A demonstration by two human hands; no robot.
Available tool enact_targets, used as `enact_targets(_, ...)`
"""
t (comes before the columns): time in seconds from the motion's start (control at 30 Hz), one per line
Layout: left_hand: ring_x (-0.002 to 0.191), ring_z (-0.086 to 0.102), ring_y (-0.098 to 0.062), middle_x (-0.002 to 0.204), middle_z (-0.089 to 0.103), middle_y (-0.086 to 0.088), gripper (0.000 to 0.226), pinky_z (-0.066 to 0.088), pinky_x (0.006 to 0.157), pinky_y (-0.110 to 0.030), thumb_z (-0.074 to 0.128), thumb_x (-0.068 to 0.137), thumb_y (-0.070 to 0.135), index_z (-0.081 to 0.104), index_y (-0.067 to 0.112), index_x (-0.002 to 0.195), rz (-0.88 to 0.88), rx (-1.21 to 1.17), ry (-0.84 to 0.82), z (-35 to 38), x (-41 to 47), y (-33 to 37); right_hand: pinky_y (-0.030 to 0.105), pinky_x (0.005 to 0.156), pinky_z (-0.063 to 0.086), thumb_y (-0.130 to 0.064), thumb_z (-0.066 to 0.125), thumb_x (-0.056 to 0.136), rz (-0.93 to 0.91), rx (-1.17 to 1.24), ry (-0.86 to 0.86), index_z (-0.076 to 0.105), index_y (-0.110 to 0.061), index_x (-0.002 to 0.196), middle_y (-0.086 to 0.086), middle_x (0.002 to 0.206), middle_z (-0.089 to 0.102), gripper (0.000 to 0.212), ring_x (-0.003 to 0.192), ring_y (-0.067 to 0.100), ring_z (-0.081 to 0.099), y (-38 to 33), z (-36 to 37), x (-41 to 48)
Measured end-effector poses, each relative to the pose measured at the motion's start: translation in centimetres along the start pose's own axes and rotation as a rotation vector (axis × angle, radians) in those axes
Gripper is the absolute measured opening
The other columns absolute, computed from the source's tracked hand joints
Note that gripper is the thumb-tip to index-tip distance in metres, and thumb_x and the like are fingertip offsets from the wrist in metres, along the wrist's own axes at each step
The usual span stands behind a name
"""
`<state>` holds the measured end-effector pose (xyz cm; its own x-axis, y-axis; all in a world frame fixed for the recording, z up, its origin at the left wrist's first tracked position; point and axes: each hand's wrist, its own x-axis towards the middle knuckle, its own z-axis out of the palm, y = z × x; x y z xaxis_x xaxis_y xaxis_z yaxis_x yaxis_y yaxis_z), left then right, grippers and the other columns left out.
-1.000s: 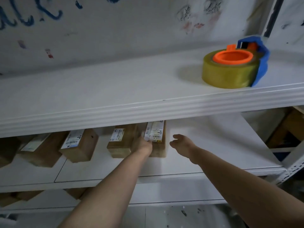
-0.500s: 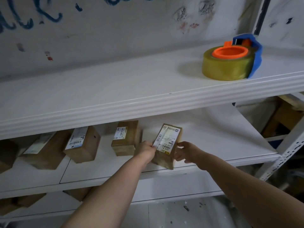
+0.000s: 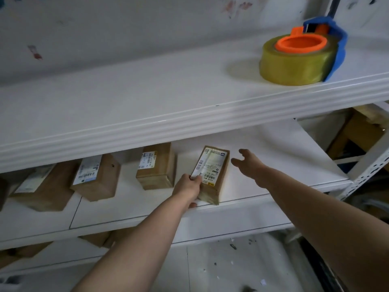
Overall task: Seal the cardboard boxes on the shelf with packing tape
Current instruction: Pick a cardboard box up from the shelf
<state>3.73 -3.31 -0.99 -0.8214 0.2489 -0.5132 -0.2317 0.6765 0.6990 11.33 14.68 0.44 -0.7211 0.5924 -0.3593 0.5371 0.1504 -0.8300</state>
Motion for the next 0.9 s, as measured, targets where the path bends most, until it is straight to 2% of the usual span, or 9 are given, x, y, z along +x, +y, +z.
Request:
enact_targets(0.13, 0.089, 0.067, -0.025, 0.109, 0.061, -0.005, 0.025, 0.061, 0.068, -0.038, 0.045, 0.099, 0.041, 0.050, 0.021, 0.114, -0.063, -0.116, -0.003, 0.3, 0.0, 0.2, 0.038, 0.110, 0.027, -0.025, 0.047, 0.100, -0.046, 0.044, -0.133, 0.017, -0.021, 0.153, 0.005, 0.158, 0.022, 0.061, 0.141, 0.029, 0.031, -0.4, -0.1, 1.9)
enact_targets(0.27, 0.097, 0.064, -0.026, 0.111, 0.064, -0.005, 0.024, 0.059, 0.080, -0.043, 0.046, 0.099, 0.036, 0.055, 0.023, 0.117, -0.050, -0.134, 0.061, 0.2, 0.5, 0.4, 0.035, 0.097, 0.040, -0.027, 0.049, 0.098, -0.070, 0.059, -0.180, 0.052, -0.019, 0.131, 0.006, 0.127, 0.056, 0.034, 0.121, 0.028, 0.052, 0.7, -0.4, 2.9)
enact_targets(0.37, 0.092, 0.066, -0.024, 0.102, 0.069, -0.006, 0.025, 0.055, 0.089, -0.044, 0.046, 0.100, 0.037, 0.061, 0.020, 0.110, -0.095, -0.264, 0.132, 0.2, 0.8, 0.8, 0.033, 0.087, 0.045, -0.035, 0.054, 0.094, -0.072, 0.054, -0.178, 0.061, -0.018, 0.119, 0.005, 0.114, 0.062, 0.031, 0.103, 0.024, 0.059, 1.3, -1.4, 2.9)
enact_targets(0.47, 0.096, 0.065, -0.028, 0.101, 0.070, -0.010, 0.033, 0.052, 0.095, -0.047, 0.043, 0.101, 0.041, 0.064, 0.016, 0.097, -0.156, -0.354, 0.146, 0.4, 0.7, 0.9, 0.037, 0.093, 0.045, -0.036, 0.055, 0.095, -0.074, 0.057, -0.244, 0.066, -0.010, 0.111, 0.009, 0.109, 0.064, 0.033, 0.100, 0.023, 0.058, 1.6, -2.7, 2.5)
enact_targets(0.57, 0.087, 0.065, -0.021, 0.105, 0.067, -0.007, 0.020, 0.059, 0.076, -0.034, 0.044, 0.103, 0.026, 0.057, 0.016, 0.113, -0.029, -0.391, 0.164, 1.1, 0.5, 1.1, 0.041, 0.092, 0.044, -0.030, 0.059, 0.094, -0.018, 0.269, -0.358, 0.061, -0.011, 0.107, 0.010, 0.112, 0.065, 0.023, 0.112, 0.027, 0.058, 2.1, -3.8, 1.7)
enact_targets(0.63, 0.080, 0.063, -0.015, 0.102, 0.064, -0.004, 0.015, 0.055, 0.055, -0.022, 0.047, 0.102, 0.016, 0.057, 0.017, 0.113, 0.087, -0.448, 0.175, 1.5, -0.1, 1.3, 0.041, 0.092, 0.045, -0.030, 0.056, 0.096, -0.006, 0.409, -0.384, 0.056, -0.008, 0.108, 0.011, 0.111, 0.066, 0.026, 0.110, 0.028, 0.059, 2.6, -4.3, 1.5)
enact_targets(0.67, 0.079, 0.063, -0.015, 0.099, 0.064, -0.004, 0.012, 0.054, 0.055, -0.020, 0.050, 0.100, 0.015, 0.059, 0.015, 0.108, 0.118, -0.471, 0.173, 1.7, -0.2, 1.2, 0.042, 0.094, 0.047, -0.032, 0.053, 0.097, -0.004, 0.430, -0.370, 0.055, -0.005, 0.112, 0.013, 0.112, 0.065, 0.031, 0.110, 0.029, 0.060, 2.9, -4.5, 1.4)
enact_targets(0.8, 0.089, 0.061, -0.022, 0.093, 0.064, -0.007, 0.013, 0.050, 0.084, -0.036, 0.067, 0.090, 0.019, 0.058, 0.016, 0.082, 0.127, -0.574, 0.189, 2.2, -0.7, 0.9, 0.044, 0.101, 0.046, -0.025, 0.059, 0.094, 0.040, 0.465, -0.304, 0.055, -0.008, 0.116, 0.016, 0.111, 0.065, 0.028, 0.106, 0.027, 0.063, 4.4, -4.3, 1.6)
enact_targets(0.9, 0.100, 0.056, -0.020, 0.105, 0.056, -0.002, 0.027, 0.045, 0.084, -0.030, 0.066, 0.083, -0.005, 0.056, 0.016, 0.097, 0.148, -0.549, 0.218, 2.6, -0.9, 0.9, 0.042, 0.105, 0.044, 0.000, 0.065, 0.084, 0.107, 0.514, -0.350, 0.052, -0.009, 0.131, 0.010, 0.120, 0.065, 0.050, 0.112, 0.023, 0.061, 5.8, -3.8, 2.1)
